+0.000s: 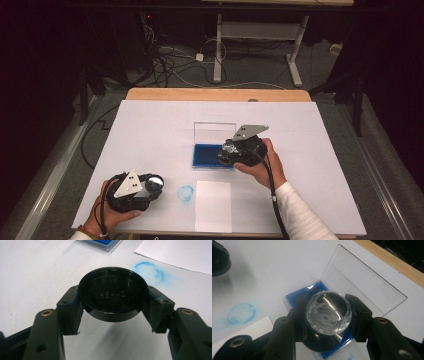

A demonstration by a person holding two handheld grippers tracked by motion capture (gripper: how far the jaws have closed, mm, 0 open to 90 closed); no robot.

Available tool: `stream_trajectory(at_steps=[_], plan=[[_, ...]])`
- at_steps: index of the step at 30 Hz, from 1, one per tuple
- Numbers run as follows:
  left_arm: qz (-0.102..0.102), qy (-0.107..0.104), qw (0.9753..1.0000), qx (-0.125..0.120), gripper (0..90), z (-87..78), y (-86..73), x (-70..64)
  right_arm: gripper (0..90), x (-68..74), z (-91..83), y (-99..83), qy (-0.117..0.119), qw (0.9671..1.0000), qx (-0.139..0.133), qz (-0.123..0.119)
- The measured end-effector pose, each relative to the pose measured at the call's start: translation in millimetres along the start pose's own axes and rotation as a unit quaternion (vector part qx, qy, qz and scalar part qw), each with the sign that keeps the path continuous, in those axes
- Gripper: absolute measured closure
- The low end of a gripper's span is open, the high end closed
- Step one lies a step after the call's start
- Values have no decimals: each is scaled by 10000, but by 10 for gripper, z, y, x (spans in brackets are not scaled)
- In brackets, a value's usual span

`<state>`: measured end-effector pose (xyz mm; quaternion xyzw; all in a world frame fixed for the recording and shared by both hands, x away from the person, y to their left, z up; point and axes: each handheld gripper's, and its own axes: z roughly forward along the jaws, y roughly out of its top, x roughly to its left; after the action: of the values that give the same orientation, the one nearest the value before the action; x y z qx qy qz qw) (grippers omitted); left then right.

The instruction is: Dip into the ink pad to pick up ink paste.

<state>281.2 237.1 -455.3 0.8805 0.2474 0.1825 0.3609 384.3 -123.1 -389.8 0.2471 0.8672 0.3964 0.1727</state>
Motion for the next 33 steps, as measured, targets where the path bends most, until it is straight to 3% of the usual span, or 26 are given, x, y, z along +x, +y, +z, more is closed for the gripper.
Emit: stream_trajectory(at_steps=[9,26,33], plan=[[7,-48,10000,-4,365,23,17,4,568,53,-108,4,101,9999,-114,-36],[70,-112,9999,14,365,50,4,13,568,19,-232,-8,68,9996,-268,26],[-2,-144,9999,3,365,45,-30,28,568,19,-267,16,71,9995,-300,22]])
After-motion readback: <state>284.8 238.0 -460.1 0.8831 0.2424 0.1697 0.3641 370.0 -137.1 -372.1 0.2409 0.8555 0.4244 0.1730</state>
